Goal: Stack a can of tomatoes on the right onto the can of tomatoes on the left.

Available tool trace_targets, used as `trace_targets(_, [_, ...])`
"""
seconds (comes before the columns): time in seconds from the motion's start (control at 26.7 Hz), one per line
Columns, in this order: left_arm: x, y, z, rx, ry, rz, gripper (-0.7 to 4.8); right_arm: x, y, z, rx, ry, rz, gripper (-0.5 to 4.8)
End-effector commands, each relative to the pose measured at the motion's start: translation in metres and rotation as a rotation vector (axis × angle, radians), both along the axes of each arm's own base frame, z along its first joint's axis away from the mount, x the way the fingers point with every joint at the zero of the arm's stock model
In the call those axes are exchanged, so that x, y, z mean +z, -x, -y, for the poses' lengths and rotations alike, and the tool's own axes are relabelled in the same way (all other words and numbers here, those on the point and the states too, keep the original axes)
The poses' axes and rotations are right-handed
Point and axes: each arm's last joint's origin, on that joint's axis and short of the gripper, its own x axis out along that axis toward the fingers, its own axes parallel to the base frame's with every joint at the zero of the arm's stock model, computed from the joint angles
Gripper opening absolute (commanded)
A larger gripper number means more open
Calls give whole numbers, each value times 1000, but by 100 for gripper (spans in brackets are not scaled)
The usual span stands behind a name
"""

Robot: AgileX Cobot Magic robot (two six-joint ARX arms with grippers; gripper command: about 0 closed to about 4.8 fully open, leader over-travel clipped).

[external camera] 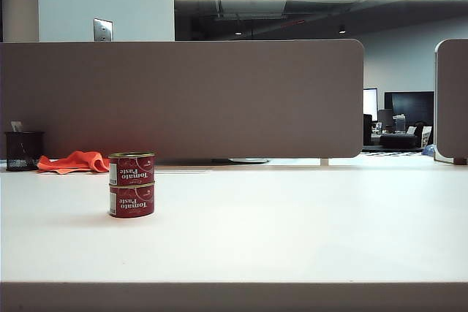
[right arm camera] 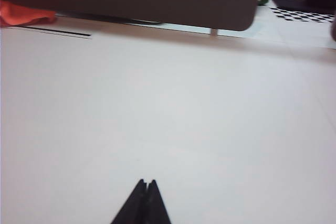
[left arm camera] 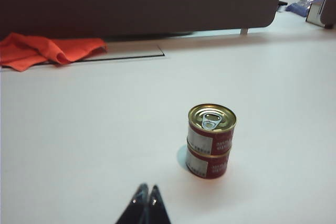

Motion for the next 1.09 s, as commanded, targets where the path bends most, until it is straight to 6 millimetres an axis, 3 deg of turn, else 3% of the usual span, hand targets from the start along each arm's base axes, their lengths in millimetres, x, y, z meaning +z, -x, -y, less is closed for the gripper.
trace_targets(0.04, [-1,0,0,-15,-14,-13,-5,1,0,-1,48,-17,23,-6])
trace_targets(0.45, [-1,-1,-3,108,-34,-17,-5,4,4,2,7,-40,63,-5])
trace_targets(1.09, [-1,-1,-3,109,-34,-16,-5,9,6,5,-2,-69,109,-5])
